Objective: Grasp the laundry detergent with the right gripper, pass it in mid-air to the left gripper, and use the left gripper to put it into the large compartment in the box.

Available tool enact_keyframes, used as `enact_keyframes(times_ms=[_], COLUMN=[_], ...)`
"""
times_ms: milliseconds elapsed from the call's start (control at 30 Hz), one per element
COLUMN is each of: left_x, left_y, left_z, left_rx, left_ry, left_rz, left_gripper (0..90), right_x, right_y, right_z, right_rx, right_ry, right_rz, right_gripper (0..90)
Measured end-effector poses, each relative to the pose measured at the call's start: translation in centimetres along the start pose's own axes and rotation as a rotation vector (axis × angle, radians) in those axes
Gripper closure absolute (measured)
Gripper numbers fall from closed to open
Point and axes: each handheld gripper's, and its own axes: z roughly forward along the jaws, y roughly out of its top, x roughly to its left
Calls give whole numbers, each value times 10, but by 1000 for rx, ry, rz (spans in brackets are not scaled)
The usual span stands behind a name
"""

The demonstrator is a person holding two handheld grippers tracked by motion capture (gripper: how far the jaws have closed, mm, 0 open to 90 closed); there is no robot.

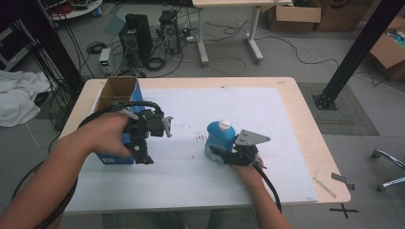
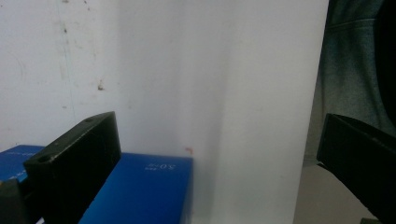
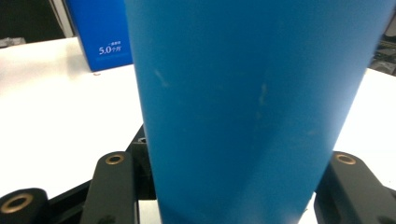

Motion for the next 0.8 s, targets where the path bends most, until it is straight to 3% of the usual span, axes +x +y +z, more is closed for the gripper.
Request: enact_keyframes(times_ms=[167,467,700,800], left_x=[0,2,3,1], left_y=[3,16,29,35], left_z=[1,-4,-4,-5], left_rx=[0,5,13,12], left_ry=[-4,2,2,-2], left_rz=[3,25,46,53], left_gripper=[1,1,1,1], right_x=[-1,4,20,24], right_y=[4,37,50,51], right_z=[-4,-20,-7,-1], right_rx=[11,18,65,75], right_ry=[47,250,384,409], right_rz=[-1,-109,-174,-182], right_gripper=[454,454,454,454])
